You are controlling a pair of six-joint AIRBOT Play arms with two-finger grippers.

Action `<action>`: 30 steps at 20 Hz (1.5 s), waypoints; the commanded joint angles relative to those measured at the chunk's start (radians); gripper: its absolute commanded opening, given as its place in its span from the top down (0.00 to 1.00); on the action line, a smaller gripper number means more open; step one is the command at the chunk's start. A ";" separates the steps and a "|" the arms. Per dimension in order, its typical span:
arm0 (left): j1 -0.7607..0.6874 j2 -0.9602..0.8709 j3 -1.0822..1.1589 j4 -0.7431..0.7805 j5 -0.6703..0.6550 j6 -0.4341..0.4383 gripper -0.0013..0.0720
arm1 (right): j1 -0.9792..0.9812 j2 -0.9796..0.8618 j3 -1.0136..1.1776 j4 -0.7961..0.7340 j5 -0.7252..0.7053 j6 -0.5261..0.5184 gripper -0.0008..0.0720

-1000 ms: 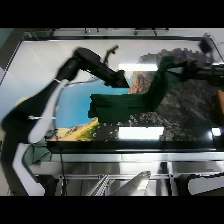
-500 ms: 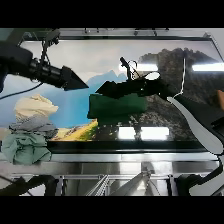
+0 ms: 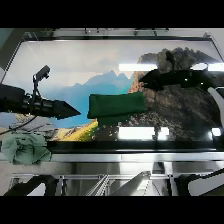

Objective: Fold the shirts.

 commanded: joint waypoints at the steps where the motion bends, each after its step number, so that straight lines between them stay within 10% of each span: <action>1: 0.038 0.082 -0.121 -0.002 -0.066 -0.007 0.96 | -0.078 0.002 -0.035 -0.306 0.040 0.135 0.15; 11: 0.078 0.106 -0.046 -0.007 -0.090 -0.025 0.96 | 0.107 -0.168 -0.047 -0.060 -0.023 0.046 0.15; 12: 0.078 0.106 -0.029 -0.007 -0.090 -0.025 0.96 | 0.121 -0.173 -0.047 -0.016 -0.025 0.026 0.19; 15: 0.078 0.106 0.001 -0.006 -0.091 -0.025 0.96 | 0.134 -0.166 -0.042 0.118 0.006 -0.078 0.87; 20: 0.077 0.106 0.002 -0.005 -0.101 -0.025 0.96 | 0.017 -0.029 0.043 0.107 -0.011 -0.081 0.96; 30: 0.053 0.052 0.001 0.003 -0.096 -0.010 0.96 | -0.791 0.324 0.113 -0.611 -0.003 0.400 0.96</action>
